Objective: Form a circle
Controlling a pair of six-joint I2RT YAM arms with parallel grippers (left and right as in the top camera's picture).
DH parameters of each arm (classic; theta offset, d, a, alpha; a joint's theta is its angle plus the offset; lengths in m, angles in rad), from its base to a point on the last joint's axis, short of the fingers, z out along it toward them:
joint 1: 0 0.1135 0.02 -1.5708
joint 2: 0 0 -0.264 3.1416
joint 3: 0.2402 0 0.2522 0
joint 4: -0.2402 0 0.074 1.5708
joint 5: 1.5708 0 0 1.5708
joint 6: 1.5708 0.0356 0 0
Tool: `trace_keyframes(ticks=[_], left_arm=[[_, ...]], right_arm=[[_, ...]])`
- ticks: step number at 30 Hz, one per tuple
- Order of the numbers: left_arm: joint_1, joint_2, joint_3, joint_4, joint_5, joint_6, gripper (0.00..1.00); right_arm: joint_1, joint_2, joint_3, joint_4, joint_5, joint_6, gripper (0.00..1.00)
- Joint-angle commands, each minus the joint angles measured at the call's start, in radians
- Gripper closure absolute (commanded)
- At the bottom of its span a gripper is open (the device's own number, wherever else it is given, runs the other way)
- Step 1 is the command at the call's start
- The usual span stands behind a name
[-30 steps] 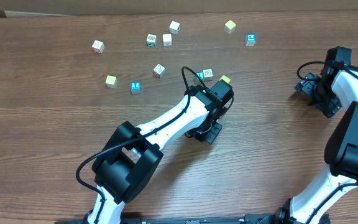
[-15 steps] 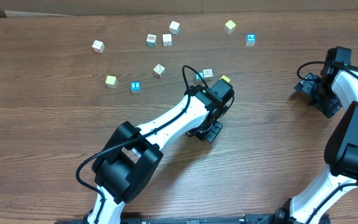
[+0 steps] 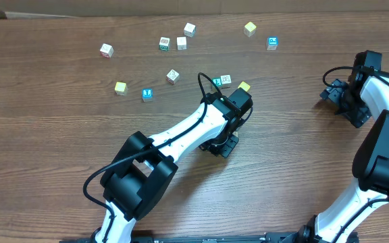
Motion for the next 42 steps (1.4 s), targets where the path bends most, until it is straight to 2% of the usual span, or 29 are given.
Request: trace_keyframes(ticks=[1,29,42], left_arm=[[0.006,0.023,-0.008,0.003,-0.011,0.011,0.96],[0.006,0.023,-0.008,0.083,-0.053,-0.011,0.96],[0.006,0.023,-0.008,0.017,-0.050,-0.011,0.96]], right_arm=[[0.002,-0.027,-0.004,0.003,0.003,0.004,0.00],[0.002,-0.027,-0.004,0.003,0.003,0.004,0.00],[0.002,-0.027,-0.004,0.003,0.003,0.004,0.00]])
